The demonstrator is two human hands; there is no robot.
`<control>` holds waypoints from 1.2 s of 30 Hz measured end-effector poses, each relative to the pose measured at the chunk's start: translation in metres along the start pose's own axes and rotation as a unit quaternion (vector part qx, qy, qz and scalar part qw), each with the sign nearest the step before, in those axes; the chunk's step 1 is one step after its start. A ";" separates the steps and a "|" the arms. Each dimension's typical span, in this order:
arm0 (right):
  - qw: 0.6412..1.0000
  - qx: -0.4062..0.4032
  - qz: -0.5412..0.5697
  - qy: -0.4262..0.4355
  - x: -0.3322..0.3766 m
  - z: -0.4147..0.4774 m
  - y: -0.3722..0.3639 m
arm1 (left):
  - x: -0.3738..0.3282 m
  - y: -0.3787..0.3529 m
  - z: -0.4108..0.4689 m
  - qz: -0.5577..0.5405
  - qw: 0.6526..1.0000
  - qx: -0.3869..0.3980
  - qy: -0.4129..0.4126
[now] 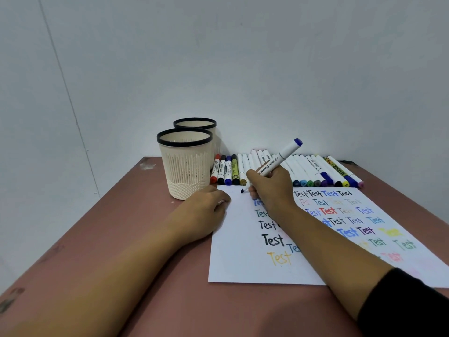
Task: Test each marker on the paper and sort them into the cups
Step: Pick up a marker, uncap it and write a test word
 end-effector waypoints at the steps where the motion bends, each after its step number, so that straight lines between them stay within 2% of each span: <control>1: 1.000 0.004 -0.003 0.001 0.001 0.000 0.000 | 0.000 0.000 0.000 0.000 1.000 0.002 0.001; 10: 0.999 0.013 -0.045 0.002 0.003 -0.001 0.000 | 0.000 -0.001 0.000 0.008 1.000 0.009 0.008; 13: 0.999 0.024 -0.030 -0.002 0.004 -0.002 -0.002 | 0.001 -0.001 0.001 0.012 1.000 0.012 0.009; 18: 1.000 -0.019 0.003 -0.006 0.001 -0.001 0.004 | 0.000 -0.001 0.000 0.009 1.000 0.016 0.012; 24: 0.999 0.009 -0.035 0.012 0.003 0.000 0.000 | 0.002 -0.001 0.000 0.008 1.000 0.018 0.018; 32: 1.000 0.005 0.013 -0.008 -0.001 0.001 0.000 | 0.003 -0.001 -0.001 0.003 0.999 0.019 0.031; 36: 0.999 0.003 -0.032 0.019 0.003 0.000 -0.001 | 0.004 0.000 -0.001 -0.013 0.998 0.030 0.050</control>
Point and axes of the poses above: each hand's wrist, its own z-axis towards the middle knuckle, its own y-axis out of the back of the hand, x = y × z, the point moved 8 cm from there along z, towards the middle knuckle, and after that the axes turned 11 degrees about y, right-handed, at the moved point
